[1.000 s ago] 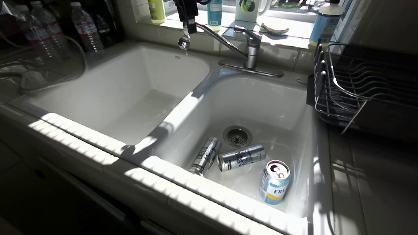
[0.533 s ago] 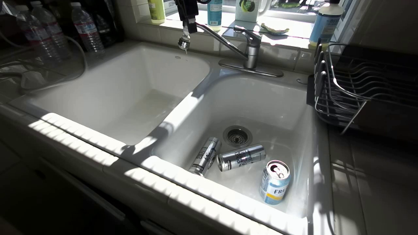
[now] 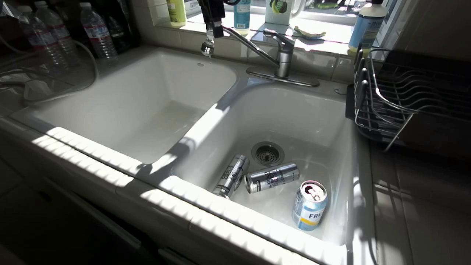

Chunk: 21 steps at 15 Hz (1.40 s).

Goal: Move the faucet to the right

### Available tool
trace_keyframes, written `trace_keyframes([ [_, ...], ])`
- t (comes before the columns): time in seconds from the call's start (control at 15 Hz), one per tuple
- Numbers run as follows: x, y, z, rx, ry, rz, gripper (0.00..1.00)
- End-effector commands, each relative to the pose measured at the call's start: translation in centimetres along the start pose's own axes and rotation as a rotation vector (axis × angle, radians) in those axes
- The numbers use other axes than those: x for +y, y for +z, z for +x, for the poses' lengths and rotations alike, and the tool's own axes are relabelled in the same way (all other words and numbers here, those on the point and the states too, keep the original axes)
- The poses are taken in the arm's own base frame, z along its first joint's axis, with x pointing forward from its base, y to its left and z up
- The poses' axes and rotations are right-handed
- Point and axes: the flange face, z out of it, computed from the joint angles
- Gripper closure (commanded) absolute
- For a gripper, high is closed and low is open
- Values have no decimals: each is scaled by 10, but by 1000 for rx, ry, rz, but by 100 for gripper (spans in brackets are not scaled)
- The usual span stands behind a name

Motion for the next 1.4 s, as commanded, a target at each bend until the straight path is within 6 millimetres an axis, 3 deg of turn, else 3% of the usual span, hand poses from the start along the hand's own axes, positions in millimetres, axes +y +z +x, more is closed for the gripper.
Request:
trace_keyframes([
  [0.0, 9, 10, 1, 9, 14, 16, 0],
  [0.4, 17, 11, -4, -5, 15, 14, 0],
  [1.33, 63, 6, -5, -21, -163, 29, 0],
])
